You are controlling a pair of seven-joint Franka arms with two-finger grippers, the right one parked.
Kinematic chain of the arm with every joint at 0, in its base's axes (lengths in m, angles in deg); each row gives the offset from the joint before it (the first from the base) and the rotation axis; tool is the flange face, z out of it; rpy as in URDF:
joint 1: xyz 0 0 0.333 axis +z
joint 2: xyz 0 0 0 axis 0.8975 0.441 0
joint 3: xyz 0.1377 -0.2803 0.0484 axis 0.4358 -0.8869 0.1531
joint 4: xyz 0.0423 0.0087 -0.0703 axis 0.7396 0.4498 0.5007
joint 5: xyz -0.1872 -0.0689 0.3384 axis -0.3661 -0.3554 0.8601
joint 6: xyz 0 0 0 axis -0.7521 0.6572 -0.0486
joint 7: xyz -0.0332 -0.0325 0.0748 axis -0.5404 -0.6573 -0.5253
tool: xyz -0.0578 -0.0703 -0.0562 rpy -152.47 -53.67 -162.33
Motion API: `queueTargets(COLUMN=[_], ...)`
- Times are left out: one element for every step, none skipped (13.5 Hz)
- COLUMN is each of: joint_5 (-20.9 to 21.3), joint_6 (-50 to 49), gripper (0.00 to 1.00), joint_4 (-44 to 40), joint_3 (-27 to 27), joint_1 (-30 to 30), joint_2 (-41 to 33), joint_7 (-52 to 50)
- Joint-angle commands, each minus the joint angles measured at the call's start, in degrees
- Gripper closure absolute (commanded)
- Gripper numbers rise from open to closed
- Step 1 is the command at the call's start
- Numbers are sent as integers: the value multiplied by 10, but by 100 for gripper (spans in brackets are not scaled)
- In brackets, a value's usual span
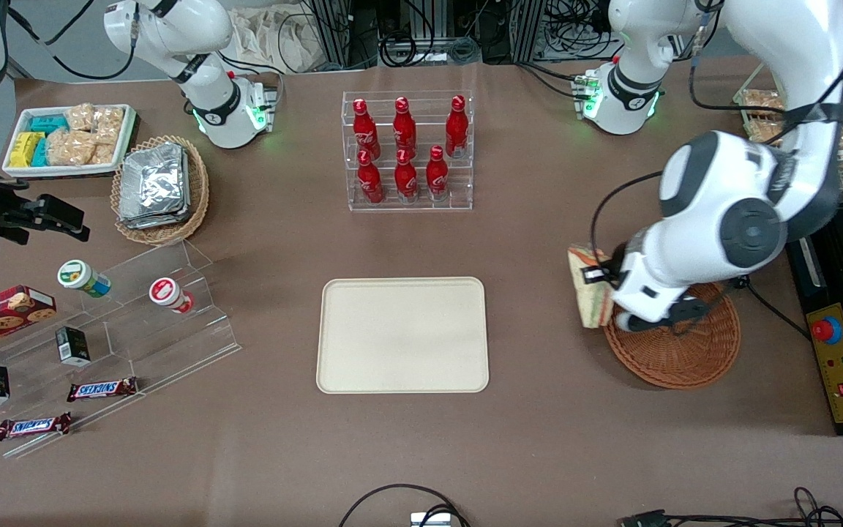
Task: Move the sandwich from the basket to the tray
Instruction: 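Lift the sandwich and carry it over the white tray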
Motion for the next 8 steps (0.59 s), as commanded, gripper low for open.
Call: queueTargets(joint_5=[51,63,59,54,55,58,58,59], joint_6=[26,42,67,99,122,134,147,171], gripper=[100,100,100,100,100,100,100,100], joint_4=[-20,-21,-26,-39,-49,-55,-56,-55], joint_3=[0,0,0,-3,-5,-5,-5,-4], joint_1=[-69,-94,-101,-107,-127,-138,-150,-157], joint_2=[50,69,91,114,139,160,176,184], joint_7=[-5,-19,-32,-33,-24,-26,-27,-32])
